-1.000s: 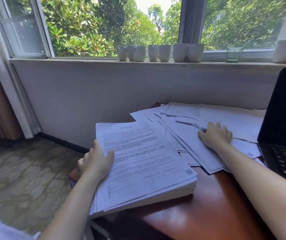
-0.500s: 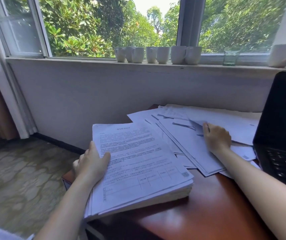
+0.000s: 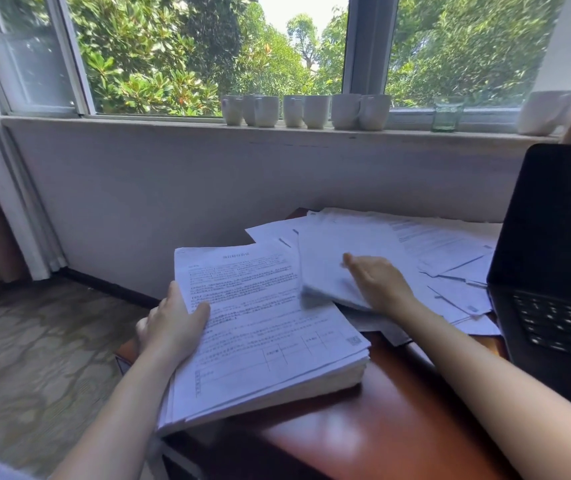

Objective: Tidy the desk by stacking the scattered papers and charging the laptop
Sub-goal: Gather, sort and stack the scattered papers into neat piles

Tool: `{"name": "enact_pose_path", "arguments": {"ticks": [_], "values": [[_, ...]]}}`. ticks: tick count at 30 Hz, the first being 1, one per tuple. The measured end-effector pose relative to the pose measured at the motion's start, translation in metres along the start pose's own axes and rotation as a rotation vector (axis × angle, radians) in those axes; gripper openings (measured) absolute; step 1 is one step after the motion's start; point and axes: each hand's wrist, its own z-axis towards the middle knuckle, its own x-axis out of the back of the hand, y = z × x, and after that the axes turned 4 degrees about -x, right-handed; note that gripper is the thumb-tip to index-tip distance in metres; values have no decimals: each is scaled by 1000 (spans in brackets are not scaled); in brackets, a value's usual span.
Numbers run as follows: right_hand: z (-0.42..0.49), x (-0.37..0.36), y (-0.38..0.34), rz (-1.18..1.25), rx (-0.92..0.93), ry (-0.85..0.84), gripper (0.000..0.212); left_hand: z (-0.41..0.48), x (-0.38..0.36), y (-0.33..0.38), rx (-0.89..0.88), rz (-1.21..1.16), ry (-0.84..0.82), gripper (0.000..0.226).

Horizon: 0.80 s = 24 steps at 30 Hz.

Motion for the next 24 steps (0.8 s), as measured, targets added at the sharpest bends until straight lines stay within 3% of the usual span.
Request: {"name": "enact_pose_path", "arguments": {"ticks": [3,5,11,13,15,17,21,24], "values": [[4,13,30,-299,-219,-30,54,0,0,0,0,0,5,36],[5,19,44,-283,-337,-84,66,0,0,0,2,2,8,36],[14,33,46,488,-450,71,73,0,0,1,3,5,5,37],[15,30,49,715,-556,31,59,0,0,0,2,6,3,36],[13,27,49,898,-615,-52,29,1,-1,-1,2,8,-2,35],[10,28,47,909,-615,-76,4,2,-1,-1,4,7,-4,35],[14,21,53,734,-518,-64,10,3,-2,-2,4,7,-4,36],[19,17,61,469,-422,99,18,3,-2,-2,4,5,-4,35]]}}
